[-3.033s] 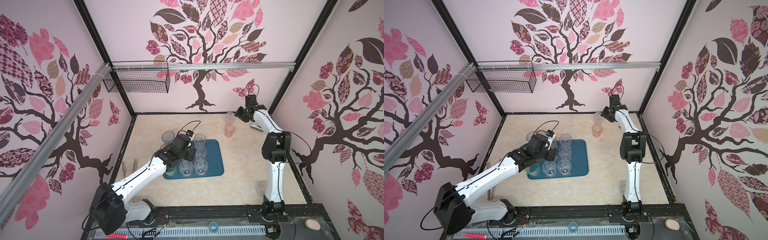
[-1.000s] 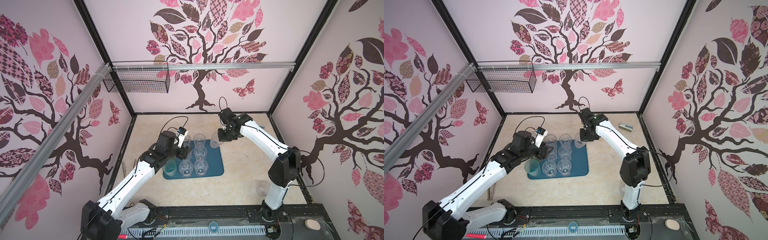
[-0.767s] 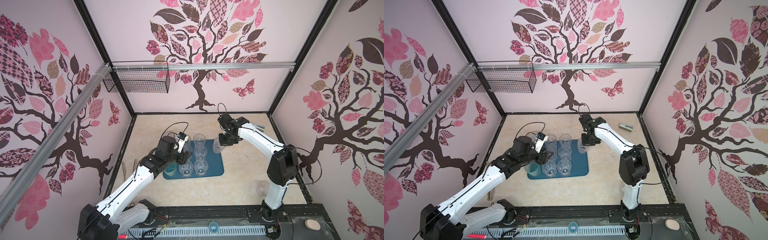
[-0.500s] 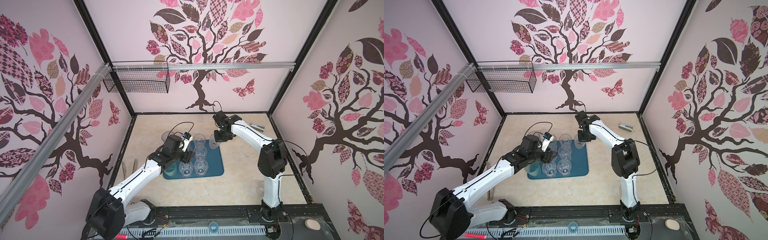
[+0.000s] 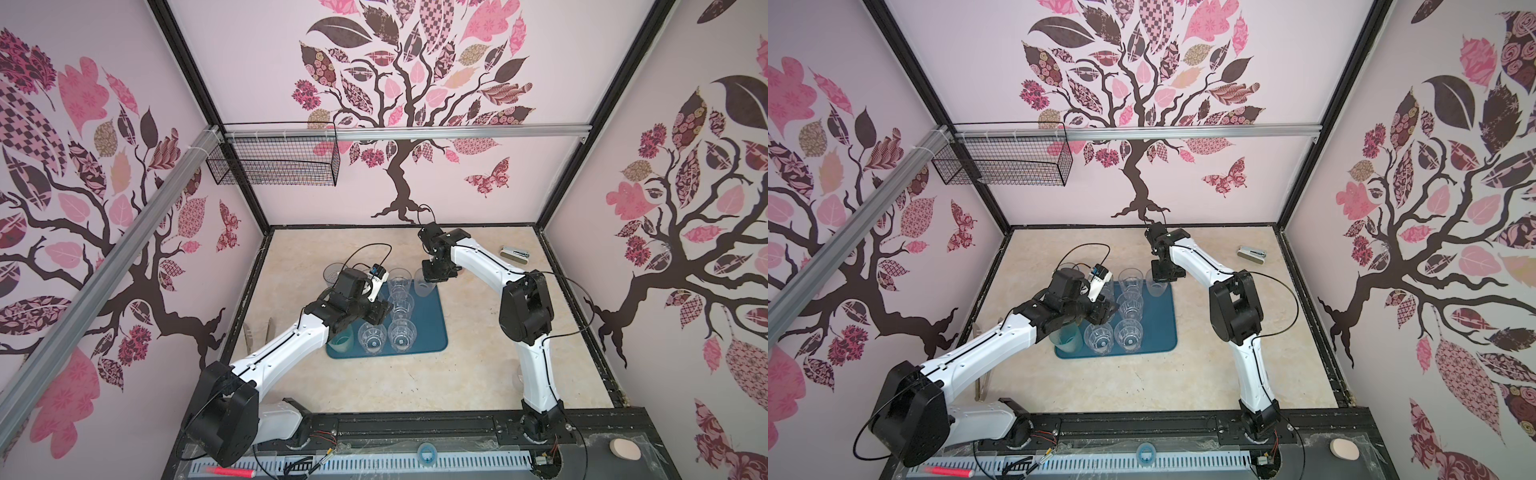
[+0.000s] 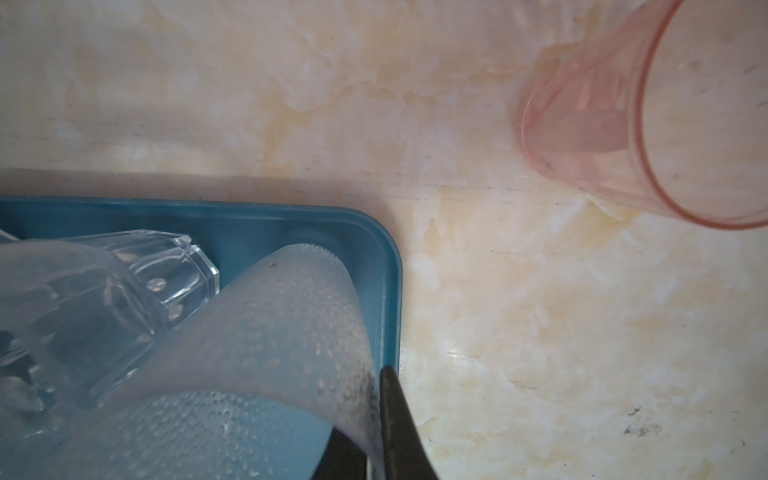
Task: Place the glasses into the tray
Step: 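Carry the frosted white cup onto the tray's far corner, right gripper, then open the right gripper and move it to the pink cup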
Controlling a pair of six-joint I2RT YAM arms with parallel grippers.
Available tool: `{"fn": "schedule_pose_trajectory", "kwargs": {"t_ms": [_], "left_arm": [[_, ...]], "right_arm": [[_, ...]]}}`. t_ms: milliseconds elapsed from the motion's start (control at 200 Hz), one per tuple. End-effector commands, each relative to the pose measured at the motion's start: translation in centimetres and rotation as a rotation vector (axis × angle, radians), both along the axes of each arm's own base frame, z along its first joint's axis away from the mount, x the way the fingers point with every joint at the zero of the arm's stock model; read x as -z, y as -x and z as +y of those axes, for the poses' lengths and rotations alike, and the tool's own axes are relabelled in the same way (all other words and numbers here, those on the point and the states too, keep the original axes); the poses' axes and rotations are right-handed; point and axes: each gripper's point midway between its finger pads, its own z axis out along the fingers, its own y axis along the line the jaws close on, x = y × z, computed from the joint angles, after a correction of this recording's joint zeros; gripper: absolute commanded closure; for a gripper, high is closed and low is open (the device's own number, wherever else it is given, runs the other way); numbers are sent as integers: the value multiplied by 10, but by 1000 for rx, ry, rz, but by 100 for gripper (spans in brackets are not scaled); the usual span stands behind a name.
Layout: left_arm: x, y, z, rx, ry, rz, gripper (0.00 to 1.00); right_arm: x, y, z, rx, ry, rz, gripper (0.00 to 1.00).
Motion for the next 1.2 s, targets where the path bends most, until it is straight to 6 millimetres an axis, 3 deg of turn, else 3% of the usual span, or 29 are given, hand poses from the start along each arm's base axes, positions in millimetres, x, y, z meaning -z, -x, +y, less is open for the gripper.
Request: {"fn": "schedule_pose_trajectory", "kwargs": {"t_ms": [0,225,470,590,685,855,1035,1195], "left_arm": [[-25,-10,-8,10,29,-65,37],[-23,-9,-8,10,26,-62,36],[-22,-6,-9,12,24,-59,36],[-22,-6,-9,10,22,-61,36],[-27,-6,-7,5,16,-67,36],[-55,-6,-2,-11,11,-105,36],[-80,1,-2,-9,19,-154,36],[-86,12,-10,13,30,-175,36]], "right_arm": [[18,1,-4,-3,44,41,97],[13,0,-2,-2,35,39,87],[-6,-5,0,3,17,5,73],[-14,-6,1,0,13,-3,71],[-28,-5,-1,-1,12,-17,69],[-73,2,-5,-13,-16,-81,62],[-112,20,-27,17,-35,-127,57],[-114,45,-64,89,-40,-154,55]]}}
